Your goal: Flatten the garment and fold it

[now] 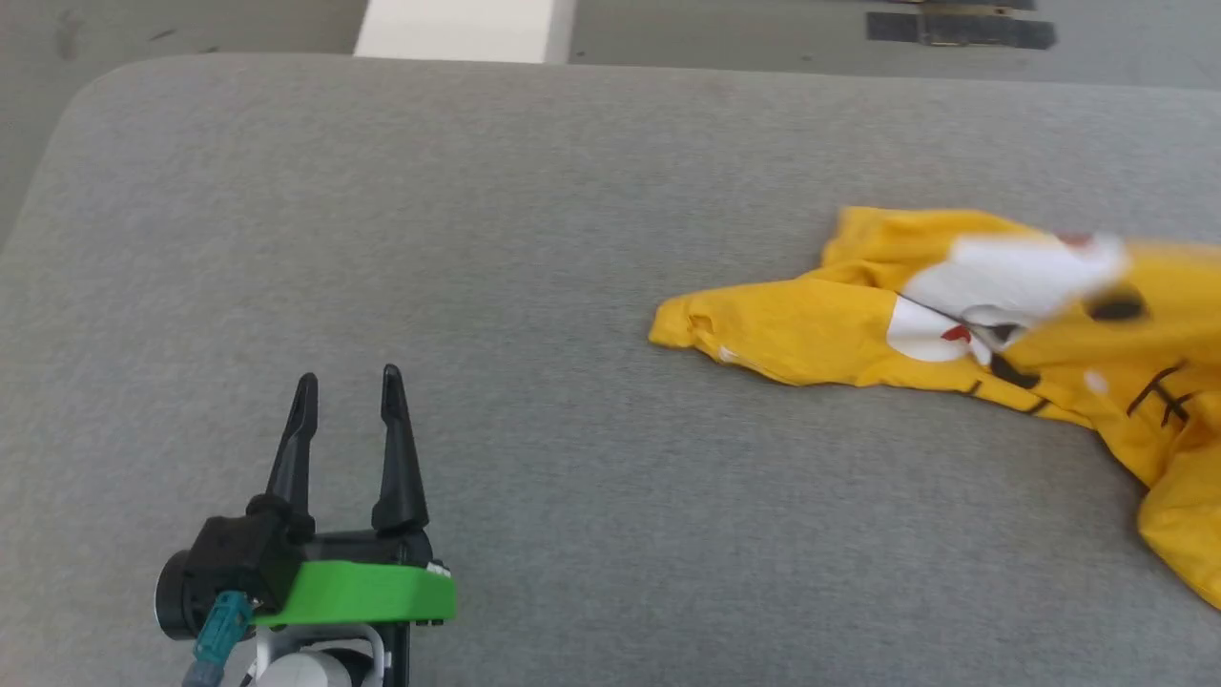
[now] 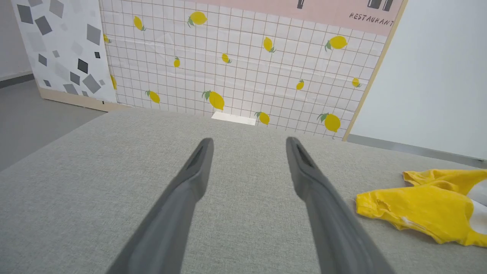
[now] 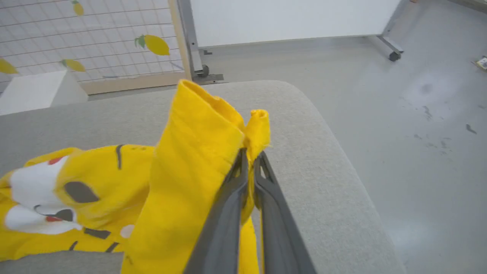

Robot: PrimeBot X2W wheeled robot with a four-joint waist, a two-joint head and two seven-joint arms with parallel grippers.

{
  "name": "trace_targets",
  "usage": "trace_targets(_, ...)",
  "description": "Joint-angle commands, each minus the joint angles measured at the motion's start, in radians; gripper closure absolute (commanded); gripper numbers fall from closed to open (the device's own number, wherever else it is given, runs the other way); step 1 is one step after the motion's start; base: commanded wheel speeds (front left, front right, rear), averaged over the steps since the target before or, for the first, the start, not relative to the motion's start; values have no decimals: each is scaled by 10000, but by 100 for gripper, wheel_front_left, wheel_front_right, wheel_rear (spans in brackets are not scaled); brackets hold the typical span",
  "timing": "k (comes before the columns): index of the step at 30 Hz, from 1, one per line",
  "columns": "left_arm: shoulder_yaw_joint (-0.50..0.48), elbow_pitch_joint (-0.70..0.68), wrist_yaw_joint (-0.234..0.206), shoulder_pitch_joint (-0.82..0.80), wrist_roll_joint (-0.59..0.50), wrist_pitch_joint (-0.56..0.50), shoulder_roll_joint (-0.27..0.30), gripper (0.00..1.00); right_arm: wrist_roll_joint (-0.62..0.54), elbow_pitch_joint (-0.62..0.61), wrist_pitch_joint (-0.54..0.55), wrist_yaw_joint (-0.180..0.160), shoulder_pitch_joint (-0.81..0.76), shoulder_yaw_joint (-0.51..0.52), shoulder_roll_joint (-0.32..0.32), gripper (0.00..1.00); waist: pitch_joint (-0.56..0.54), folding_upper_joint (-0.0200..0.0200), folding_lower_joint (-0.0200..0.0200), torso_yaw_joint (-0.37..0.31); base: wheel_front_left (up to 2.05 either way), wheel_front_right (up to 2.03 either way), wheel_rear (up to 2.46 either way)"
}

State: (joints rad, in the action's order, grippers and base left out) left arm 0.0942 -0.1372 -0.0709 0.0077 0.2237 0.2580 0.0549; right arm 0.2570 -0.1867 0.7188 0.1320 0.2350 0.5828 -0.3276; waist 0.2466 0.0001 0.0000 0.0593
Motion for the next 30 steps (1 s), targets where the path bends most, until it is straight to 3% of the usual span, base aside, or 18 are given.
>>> trace_targets(1, 7, -3, 66, 104, -61, 38, -38, 0, -310, 199, -121, -13, -562, 511, 214, 100, 37, -1, 0, -248, 0, 0, 0)
trace_targets(5, 45, -11, 92, 42, -92, 38, -39, 0, -637, 1040, -579, -13, -1668, 1751, 1058, 100, 347, -1, 0, -262, 0, 0, 0)
trace_targets(9, 61, 23, 105, -23, -138, 38, -39, 0, -860, 1989, -1135, -13, -2027, 1997, 1713, 100, 517, -1, 0, -299, 0, 0, 0)
trace_targets(11, 45, 52, 110, -57, -150, 38, -34, 0, -1016, 2356, -1496, -13, -1917, 1846, 1823, 67, 525, -1, 0, -327, 0, 0, 0)
trace_targets(12, 36, 69, 109, -75, -160, 38, -29, 0, -1097, 2503, -1697, -13, -1824, 1686, 1816, 67, 516, -1, 0, -346, 0, 0, 0)
trace_targets(13, 35, 86, 109, -90, -170, 38, -25, 0, -1156, 2585, -1890, -13, -1698, 1598, 1801, 0, 498, -1, 0, -362, 0, 0, 0)
trace_targets(17, 40, 126, 126, -158, -185, 38, -23, 0, -1147, 2468, -2705, -13, -1056, 939, 1621, 0, 307, -1, 0, -402, 0, 0, 0)
trace_targets(23, 22, 96, 131, -143, -160, 38, -25, 0, -748, 976, -3659, -13, -445, -383, 1381, 0, -6, -1, 0, -416, 0, 0, 0)
trace_targets(30, 72, 10, 169, -37, -148, 38, -30, 0, -1319, -590, -5130, -13, -1088, -1926, 1855, 0, -156, -1, 0, -343, 0, 0, 0)
